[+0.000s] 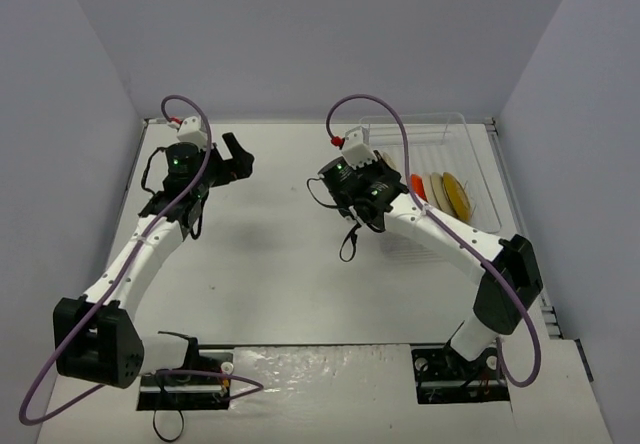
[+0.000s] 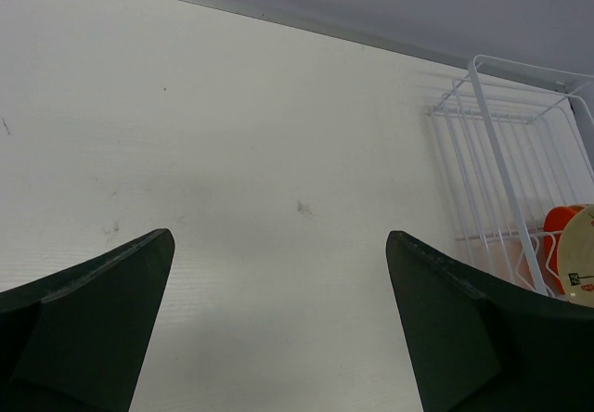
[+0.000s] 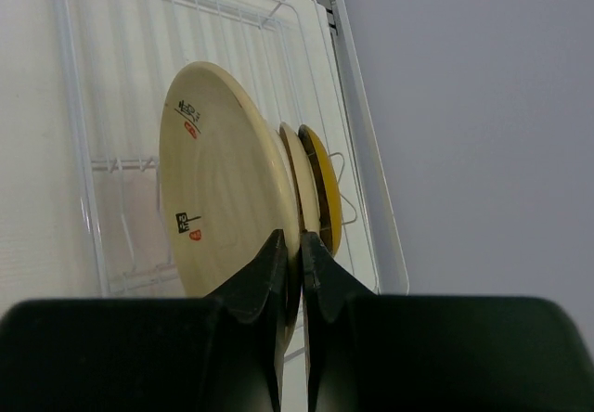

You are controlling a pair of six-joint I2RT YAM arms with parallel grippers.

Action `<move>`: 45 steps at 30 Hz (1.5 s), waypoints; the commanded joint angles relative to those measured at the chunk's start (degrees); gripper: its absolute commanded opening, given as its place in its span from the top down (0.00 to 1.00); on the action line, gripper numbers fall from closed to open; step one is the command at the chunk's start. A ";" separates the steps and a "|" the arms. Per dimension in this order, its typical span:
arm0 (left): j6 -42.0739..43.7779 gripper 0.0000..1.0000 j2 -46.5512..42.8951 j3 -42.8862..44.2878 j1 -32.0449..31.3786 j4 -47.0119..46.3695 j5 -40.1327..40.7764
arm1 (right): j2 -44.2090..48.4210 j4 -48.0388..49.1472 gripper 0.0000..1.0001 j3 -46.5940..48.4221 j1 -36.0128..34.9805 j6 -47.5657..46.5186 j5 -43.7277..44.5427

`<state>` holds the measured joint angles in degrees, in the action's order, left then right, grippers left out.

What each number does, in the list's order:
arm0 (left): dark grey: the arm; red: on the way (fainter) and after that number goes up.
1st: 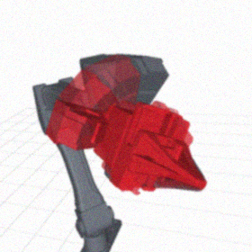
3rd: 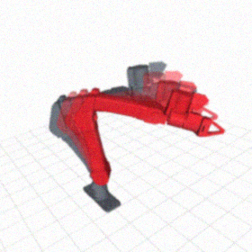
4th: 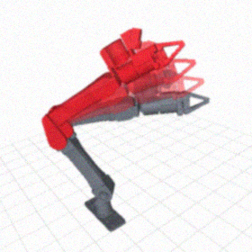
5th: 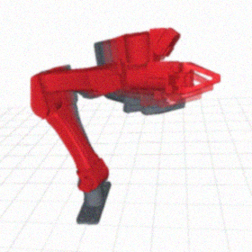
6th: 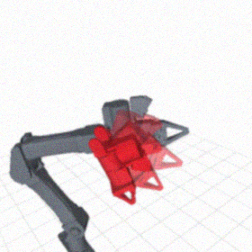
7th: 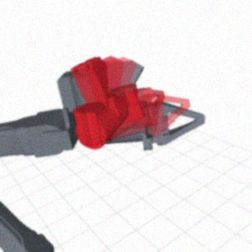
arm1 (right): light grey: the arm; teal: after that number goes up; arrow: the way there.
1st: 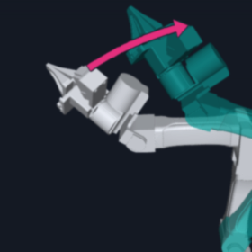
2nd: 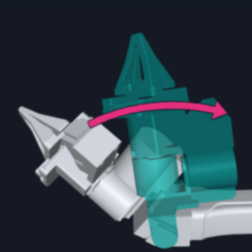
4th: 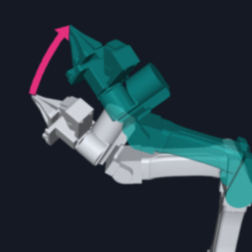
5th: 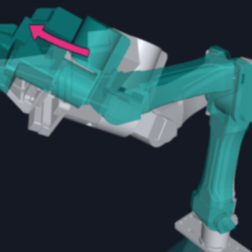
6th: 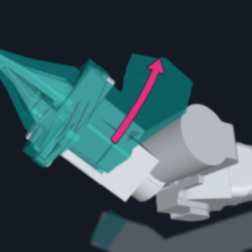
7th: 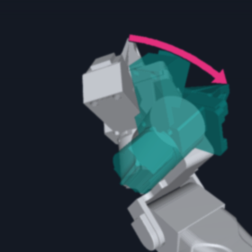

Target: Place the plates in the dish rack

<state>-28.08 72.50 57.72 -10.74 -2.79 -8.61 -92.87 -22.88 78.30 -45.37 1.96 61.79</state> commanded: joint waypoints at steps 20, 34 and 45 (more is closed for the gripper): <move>0.98 0.03 -1.85 0.67 1.28 -2.74 2.21 | -7.44 -11.08 1.00 8.57 7.33 4.68 12.65; 0.92 0.03 -1.04 0.98 2.04 -2.48 1.93 | -13.67 -15.46 1.00 10.30 6.02 8.37 14.19; 1.10 0.03 -1.57 0.58 2.13 -2.39 2.31 | -6.62 -1.53 1.00 1.67 9.64 -3.16 3.27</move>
<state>-27.40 72.23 57.31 -9.01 -2.79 -6.71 -105.20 -29.90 81.63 -37.25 2.40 66.13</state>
